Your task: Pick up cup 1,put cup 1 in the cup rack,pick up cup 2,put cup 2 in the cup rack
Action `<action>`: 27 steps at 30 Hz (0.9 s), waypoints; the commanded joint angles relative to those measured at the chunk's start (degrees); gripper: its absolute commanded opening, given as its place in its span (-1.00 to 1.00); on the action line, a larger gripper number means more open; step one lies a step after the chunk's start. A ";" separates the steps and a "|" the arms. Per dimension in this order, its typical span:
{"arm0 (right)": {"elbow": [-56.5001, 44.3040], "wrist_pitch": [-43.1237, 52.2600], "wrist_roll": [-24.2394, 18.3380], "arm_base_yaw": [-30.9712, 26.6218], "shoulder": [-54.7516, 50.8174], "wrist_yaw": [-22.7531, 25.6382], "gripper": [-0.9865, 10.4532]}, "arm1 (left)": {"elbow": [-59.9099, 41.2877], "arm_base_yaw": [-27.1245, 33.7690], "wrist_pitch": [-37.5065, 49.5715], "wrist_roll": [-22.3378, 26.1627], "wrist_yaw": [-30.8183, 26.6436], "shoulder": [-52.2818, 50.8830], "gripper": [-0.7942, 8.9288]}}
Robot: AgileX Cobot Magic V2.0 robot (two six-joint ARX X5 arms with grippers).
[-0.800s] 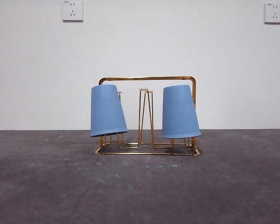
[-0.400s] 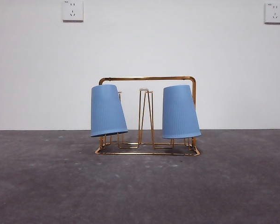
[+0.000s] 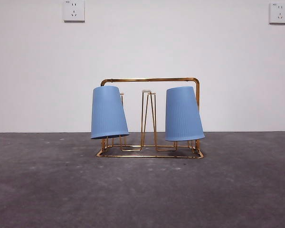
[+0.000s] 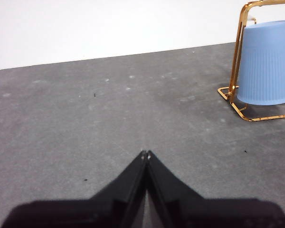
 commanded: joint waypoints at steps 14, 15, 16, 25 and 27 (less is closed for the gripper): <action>-0.42 -1.31 0.61 -0.04 -0.13 0.00 -0.83 | -0.59 0.24 0.24 -0.61 0.15 2.16 -0.84; -0.42 -1.31 0.61 -0.04 -0.13 0.00 -0.83 | -0.59 0.24 0.22 -0.61 0.15 2.27 -0.84; -0.42 -1.31 0.61 -0.04 -0.13 0.00 -0.83 | -0.59 0.24 0.22 -0.61 0.15 2.40 -0.84; -4.85 10.36 -4.76 -19.63 -5.01 -4.61 -0.83 | -0.59 0.24 0.22 -0.61 0.15 3.06 -0.84; -9.14 14.80 -4.76 -27.74 -7.69 -9.44 -0.83 | -0.59 0.24 0.22 -0.61 0.15 3.06 -0.84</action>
